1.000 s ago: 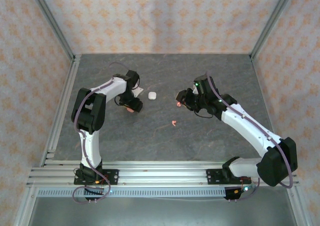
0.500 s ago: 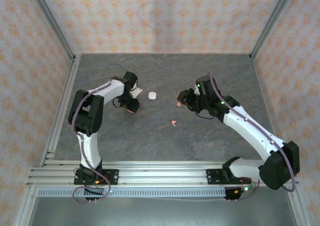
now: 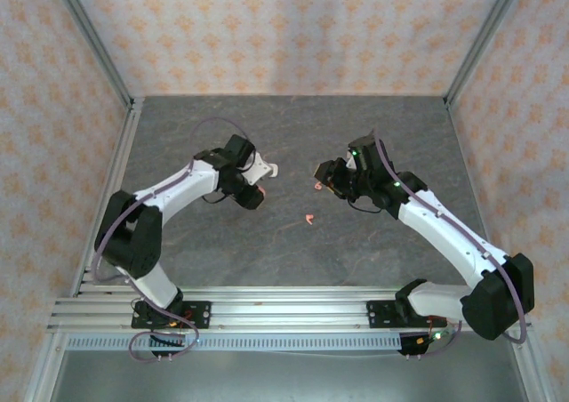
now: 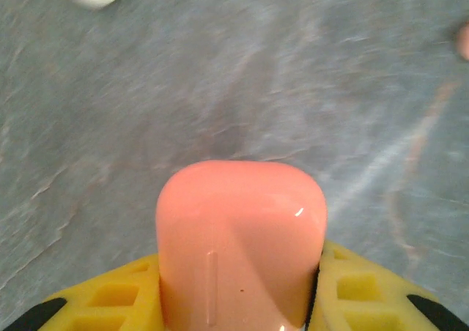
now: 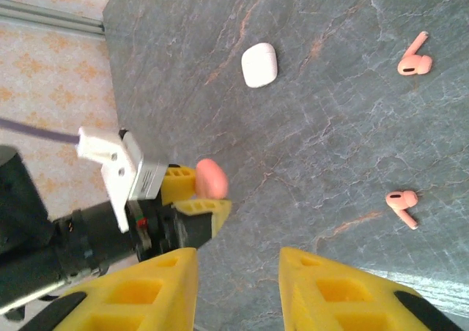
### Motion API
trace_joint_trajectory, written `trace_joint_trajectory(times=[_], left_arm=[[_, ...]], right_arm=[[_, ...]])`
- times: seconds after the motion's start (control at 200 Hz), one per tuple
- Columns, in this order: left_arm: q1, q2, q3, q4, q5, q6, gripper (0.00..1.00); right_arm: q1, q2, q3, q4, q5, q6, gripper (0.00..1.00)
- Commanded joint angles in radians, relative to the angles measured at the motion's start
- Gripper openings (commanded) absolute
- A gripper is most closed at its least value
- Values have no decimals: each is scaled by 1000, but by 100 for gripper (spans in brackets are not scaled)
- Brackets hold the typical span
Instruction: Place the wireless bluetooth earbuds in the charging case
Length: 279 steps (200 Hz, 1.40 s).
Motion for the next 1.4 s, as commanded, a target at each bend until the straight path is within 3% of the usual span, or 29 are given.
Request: trace_joint_trajectory(times=[0.0, 0.19, 0.36, 0.746, 1.141, 1.391], left_arm=[[-23, -74, -47, 84, 69, 29, 23], [-82, -205, -99, 161, 174, 61, 23], [-121, -254, -65, 145, 272, 60, 24], [-169, -271, 35, 107, 307, 47, 24], [-179, -274, 52, 91, 262, 48, 27], [-187, -313, 55, 124, 137, -13, 56]], right_arm=[[-6, -29, -24, 51, -36, 30, 37], [-33, -29, -132, 234, -185, 126, 40], [-21, 16, -102, 276, -321, 119, 43], [81, 126, 24, 140, -336, -6, 47], [84, 127, 53, 71, -330, -58, 10], [83, 83, 44, 115, -284, -59, 5]])
